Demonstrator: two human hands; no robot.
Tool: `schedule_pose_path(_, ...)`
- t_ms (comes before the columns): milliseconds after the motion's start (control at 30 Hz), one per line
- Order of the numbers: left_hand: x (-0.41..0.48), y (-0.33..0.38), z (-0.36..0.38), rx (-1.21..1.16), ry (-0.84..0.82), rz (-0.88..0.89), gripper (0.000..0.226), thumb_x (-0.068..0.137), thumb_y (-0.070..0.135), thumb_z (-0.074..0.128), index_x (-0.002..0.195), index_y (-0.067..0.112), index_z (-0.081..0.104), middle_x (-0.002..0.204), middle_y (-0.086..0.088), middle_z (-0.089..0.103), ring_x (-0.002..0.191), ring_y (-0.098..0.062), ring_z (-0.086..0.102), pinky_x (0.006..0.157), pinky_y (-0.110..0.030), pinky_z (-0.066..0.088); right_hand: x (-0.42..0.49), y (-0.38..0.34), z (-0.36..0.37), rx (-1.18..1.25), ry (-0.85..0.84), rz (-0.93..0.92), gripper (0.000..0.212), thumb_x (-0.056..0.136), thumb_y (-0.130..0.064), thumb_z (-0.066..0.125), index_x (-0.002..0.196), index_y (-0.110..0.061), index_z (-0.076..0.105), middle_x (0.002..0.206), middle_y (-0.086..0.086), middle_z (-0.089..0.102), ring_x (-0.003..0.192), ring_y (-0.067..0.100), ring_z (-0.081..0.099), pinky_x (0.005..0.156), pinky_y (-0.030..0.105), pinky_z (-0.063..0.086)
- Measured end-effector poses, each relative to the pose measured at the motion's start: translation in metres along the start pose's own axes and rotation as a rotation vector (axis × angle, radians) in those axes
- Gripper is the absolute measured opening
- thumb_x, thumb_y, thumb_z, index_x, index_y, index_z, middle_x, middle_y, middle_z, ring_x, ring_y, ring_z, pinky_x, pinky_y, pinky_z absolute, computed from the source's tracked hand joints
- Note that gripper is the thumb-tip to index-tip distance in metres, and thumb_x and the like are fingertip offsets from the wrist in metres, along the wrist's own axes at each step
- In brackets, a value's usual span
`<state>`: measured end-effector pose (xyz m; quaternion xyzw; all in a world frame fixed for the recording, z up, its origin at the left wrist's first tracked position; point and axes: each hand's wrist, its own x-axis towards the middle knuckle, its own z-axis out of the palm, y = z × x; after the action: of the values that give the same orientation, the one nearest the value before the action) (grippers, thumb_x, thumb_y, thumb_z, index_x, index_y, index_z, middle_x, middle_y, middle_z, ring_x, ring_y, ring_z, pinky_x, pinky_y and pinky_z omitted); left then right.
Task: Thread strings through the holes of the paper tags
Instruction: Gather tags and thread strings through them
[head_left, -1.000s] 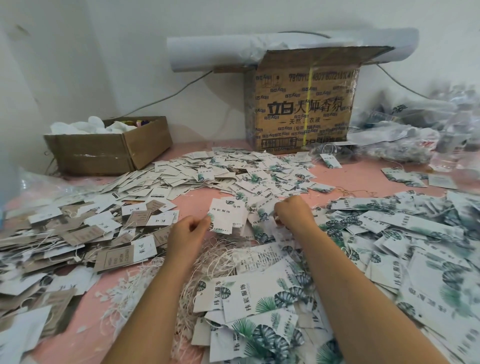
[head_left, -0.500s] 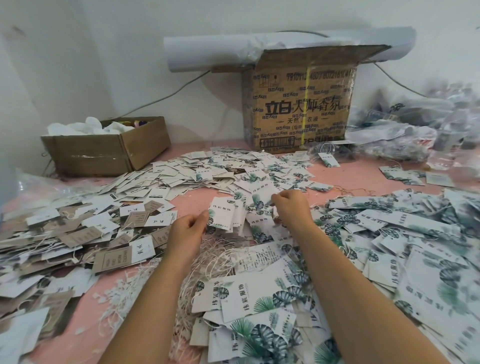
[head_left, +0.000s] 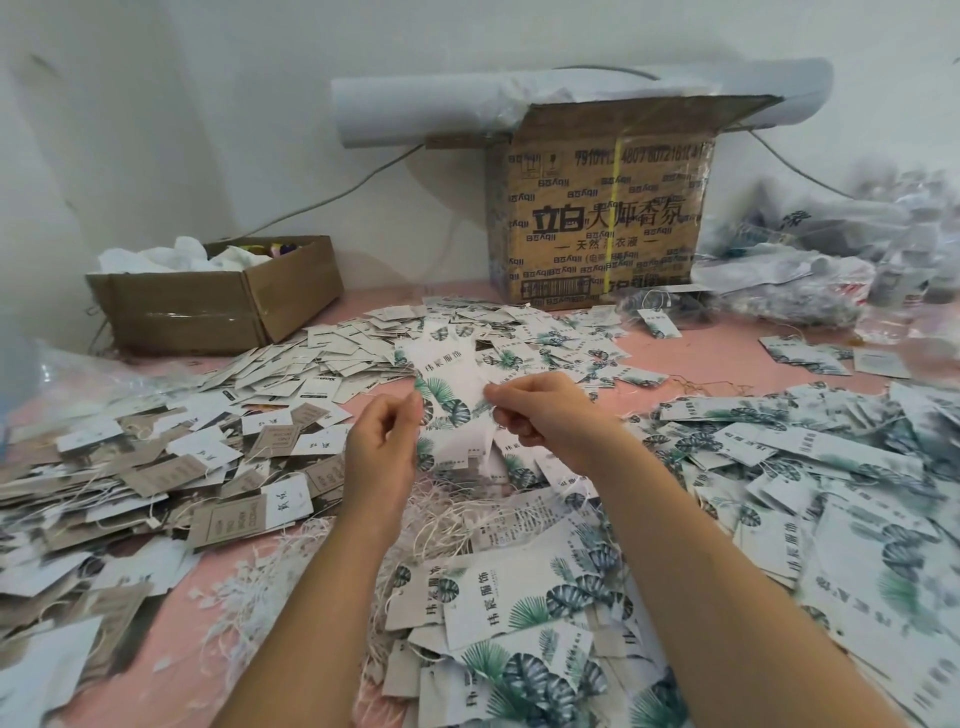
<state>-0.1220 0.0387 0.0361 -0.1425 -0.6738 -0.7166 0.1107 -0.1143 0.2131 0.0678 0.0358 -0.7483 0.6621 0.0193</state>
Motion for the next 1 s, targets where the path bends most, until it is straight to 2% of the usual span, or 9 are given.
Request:
schedule_pose_path(100, -0.003, 0.002, 0.004, -0.042, -0.091, -0.002, 0.026, 0.083, 0.045, 0.053, 0.064, 0.027, 0.052, 0.046, 0.01, 0.035, 0.041, -0.004, 0.025, 0.038, -0.017, 0.024, -0.002, -0.007, 0.004, 0.039, -0.033, -0.035, 0.027, 0.091, -0.016, 0.058, 0.065, -0.008, 0.058, 0.052, -0.005, 0.053, 0.043, 0.005, 0.036, 0.043, 0.015, 0.03)
schedule_pose_path(233, -0.002, 0.008, 0.001, -0.083, -0.168, -0.048, 0.027, 0.078, 0.043, 0.058, 0.054, 0.031, 0.054, 0.047, 0.011, 0.037, 0.041, -0.005, 0.027, 0.038, -0.015, 0.024, -0.008, -0.015, 0.002, 0.027, -0.099, -0.058, 0.025, 0.091, -0.013, 0.055, 0.067, -0.007, 0.056, 0.052, -0.005, 0.05, 0.045, 0.006, 0.035, 0.044, 0.016, 0.028)
schedule_pose_path(433, 0.008, 0.016, -0.003, -0.213, 0.088, -0.145, 0.026, 0.089, 0.026, 0.062, 0.067, 0.018, 0.052, 0.053, 0.006, 0.051, 0.047, -0.006, 0.046, 0.043, -0.02, 0.039, -0.017, -0.026, 0.007, -0.152, -0.214, -0.052, 0.034, 0.09, -0.015, 0.058, 0.057, -0.012, 0.057, 0.048, -0.007, 0.049, 0.045, 0.009, 0.033, 0.046, 0.017, 0.029)
schedule_pose_path(567, 0.01, 0.024, -0.001, -0.192, 0.159, -0.103, 0.033, 0.089, 0.022, 0.063, 0.061, 0.015, 0.047, 0.045, 0.009, 0.042, 0.042, -0.003, 0.039, 0.04, -0.016, 0.036, -0.019, -0.035, 0.013, -0.273, -0.067, -0.077, 0.028, 0.09, -0.018, 0.06, 0.062, -0.016, 0.064, 0.049, -0.007, 0.054, 0.041, 0.004, 0.036, 0.041, 0.013, 0.031)
schedule_pose_path(667, 0.008, 0.029, -0.003, -0.148, 0.187, -0.065, 0.031, 0.087, 0.023, 0.065, 0.062, 0.01, 0.051, 0.044, 0.008, 0.04, 0.043, -0.007, 0.035, 0.041, -0.019, 0.032, -0.018, -0.039, 0.014, -0.223, 0.141, -0.144, 0.01, 0.087, -0.021, 0.064, 0.085, -0.017, 0.072, 0.057, -0.003, 0.061, 0.042, 0.005, 0.033, 0.04, 0.015, 0.029)
schedule_pose_path(767, 0.004, 0.035, -0.004, -0.144, 0.179, -0.028, 0.028, 0.087, 0.021, 0.066, 0.065, 0.006, 0.056, 0.041, 0.01, 0.045, 0.036, -0.005, 0.039, 0.037, -0.014, 0.032, -0.02, -0.044, 0.011, -0.129, 0.253, -0.228, 0.01, 0.084, -0.019, 0.067, 0.091, -0.014, 0.073, 0.061, 0.0, 0.066, 0.041, 0.006, 0.033, 0.039, 0.015, 0.029)
schedule_pose_path(833, 0.003, 0.041, -0.004, -0.169, 0.162, -0.01, 0.027, 0.086, 0.018, 0.066, 0.065, 0.005, 0.056, 0.043, 0.01, 0.052, 0.036, -0.004, 0.049, 0.036, -0.013, 0.039, -0.022, -0.048, 0.009, -0.081, 0.262, -0.301, 0.016, 0.082, -0.012, 0.068, 0.097, -0.006, 0.072, 0.057, -0.003, 0.065, 0.041, 0.0, 0.043, 0.042, 0.01, 0.035)
schedule_pose_path(933, 0.004, 0.045, -0.003, -0.171, 0.145, -0.013, 0.035, 0.082, 0.021, 0.07, 0.083, -0.011, 0.056, 0.065, -0.01, 0.062, 0.063, -0.021, 0.061, 0.062, -0.037, 0.054, -0.026, -0.056, 0.009, -0.098, 0.181, -0.357, 0.019, 0.082, -0.012, 0.068, 0.099, -0.004, 0.071, 0.067, -0.008, 0.07, 0.053, -0.008, 0.057, 0.053, 0.005, 0.041)
schedule_pose_path(1000, 0.004, 0.047, -0.004, -0.129, 0.113, -0.011, 0.029, 0.082, 0.023, 0.07, 0.077, -0.003, 0.057, 0.057, -0.001, 0.061, 0.055, -0.011, 0.06, 0.049, -0.027, 0.051, -0.029, -0.06, 0.011, -0.127, 0.095, -0.372, 0.013, 0.086, -0.012, 0.063, 0.094, -0.005, 0.071, 0.06, -0.016, 0.066, 0.05, -0.01, 0.054, 0.049, 0.003, 0.039)
